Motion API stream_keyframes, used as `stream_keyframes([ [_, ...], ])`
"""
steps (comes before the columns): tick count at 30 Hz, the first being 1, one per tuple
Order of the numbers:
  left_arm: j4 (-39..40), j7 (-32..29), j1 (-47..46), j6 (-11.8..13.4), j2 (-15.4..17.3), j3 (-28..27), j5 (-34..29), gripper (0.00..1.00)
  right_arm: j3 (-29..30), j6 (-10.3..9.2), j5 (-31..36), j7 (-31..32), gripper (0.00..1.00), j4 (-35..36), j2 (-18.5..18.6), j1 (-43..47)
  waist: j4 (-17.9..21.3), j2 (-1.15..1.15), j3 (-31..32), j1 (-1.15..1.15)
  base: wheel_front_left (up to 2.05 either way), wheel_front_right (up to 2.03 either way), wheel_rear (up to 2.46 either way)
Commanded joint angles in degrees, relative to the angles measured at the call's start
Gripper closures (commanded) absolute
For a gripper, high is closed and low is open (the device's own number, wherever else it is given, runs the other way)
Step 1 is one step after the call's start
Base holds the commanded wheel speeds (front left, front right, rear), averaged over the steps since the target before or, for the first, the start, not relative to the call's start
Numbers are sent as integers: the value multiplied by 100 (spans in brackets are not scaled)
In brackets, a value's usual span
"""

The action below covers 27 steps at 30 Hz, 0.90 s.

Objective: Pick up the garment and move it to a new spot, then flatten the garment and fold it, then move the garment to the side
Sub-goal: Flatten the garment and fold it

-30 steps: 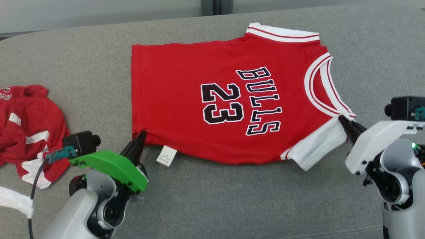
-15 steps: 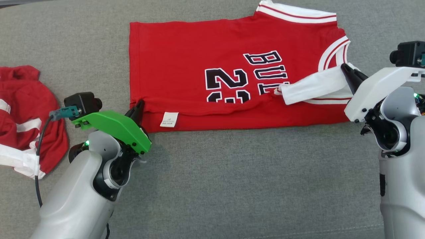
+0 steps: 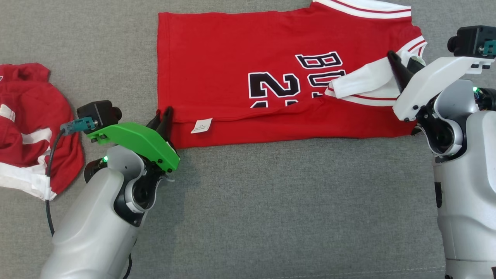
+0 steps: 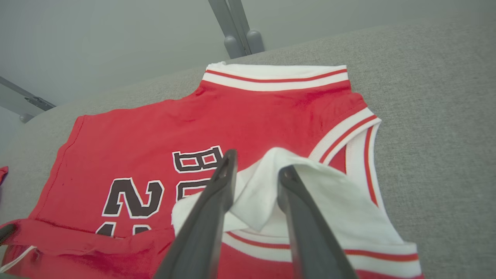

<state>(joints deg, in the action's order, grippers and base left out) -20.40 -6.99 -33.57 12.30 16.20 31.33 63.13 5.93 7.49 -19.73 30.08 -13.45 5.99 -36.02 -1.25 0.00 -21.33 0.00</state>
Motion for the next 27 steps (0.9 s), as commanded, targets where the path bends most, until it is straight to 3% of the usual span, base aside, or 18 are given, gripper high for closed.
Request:
stream_keyframes([
  [1, -24, 90, -105, -56, -1, -23, -90, 0, -16, 0, -41, -80, 0, -55, 14, -49, -22, 0, 35, 0, 0, 0, 0],
  [6, -51, 508, 102, -151, 111, -63, -233, 0, -5, 0, -271, -397, 0, -36, 53, 124, -29, 0, 259, 0, 0, 0, 0],
  [15, 159, 783, 849, -52, 321, -6, -316, 0, 196, 1, -331, -377, 0, 389, 203, 861, 56, 0, 675, 0, 0, 0, 0],
  [27, 50, 1828, 1226, -115, 370, 153, -935, 0, 314, 0, 849, -1573, 0, 415, 198, 1582, 226, 0, 884, 0, 0, 0, 0],
])
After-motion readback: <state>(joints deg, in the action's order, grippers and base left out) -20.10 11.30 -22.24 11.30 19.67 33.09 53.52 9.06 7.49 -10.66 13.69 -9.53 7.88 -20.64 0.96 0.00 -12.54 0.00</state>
